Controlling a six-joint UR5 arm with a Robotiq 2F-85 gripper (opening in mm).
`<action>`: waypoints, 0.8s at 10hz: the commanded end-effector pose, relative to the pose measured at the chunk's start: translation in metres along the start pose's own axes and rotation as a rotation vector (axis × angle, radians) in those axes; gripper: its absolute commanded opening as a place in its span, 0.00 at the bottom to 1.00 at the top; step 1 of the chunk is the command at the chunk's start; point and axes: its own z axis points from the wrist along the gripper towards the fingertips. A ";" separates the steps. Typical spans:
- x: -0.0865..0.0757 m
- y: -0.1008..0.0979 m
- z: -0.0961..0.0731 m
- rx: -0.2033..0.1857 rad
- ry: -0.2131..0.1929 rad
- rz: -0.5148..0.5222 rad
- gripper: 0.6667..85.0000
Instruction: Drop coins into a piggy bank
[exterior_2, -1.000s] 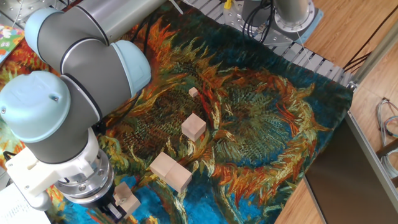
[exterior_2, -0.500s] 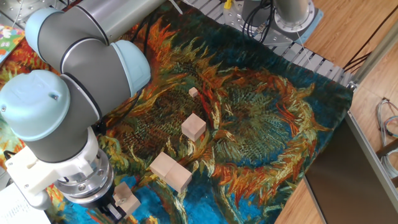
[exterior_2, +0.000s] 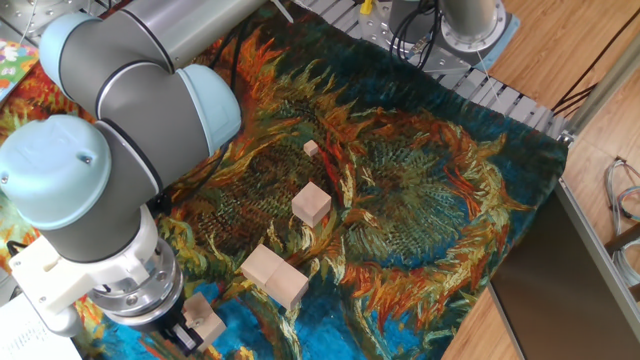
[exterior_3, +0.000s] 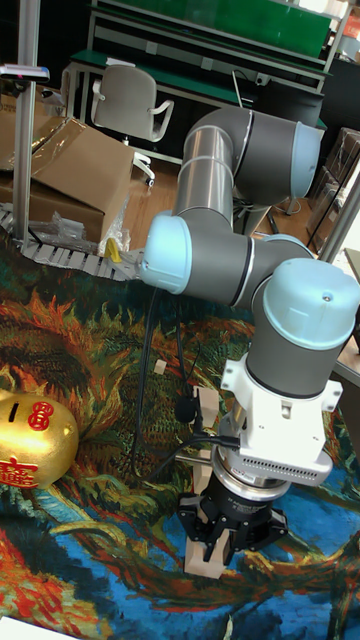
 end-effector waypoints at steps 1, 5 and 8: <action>0.001 0.001 -0.001 -0.008 0.004 0.005 0.32; 0.003 0.002 -0.001 -0.010 0.012 0.001 0.32; 0.003 0.003 -0.002 -0.012 0.011 -0.001 0.32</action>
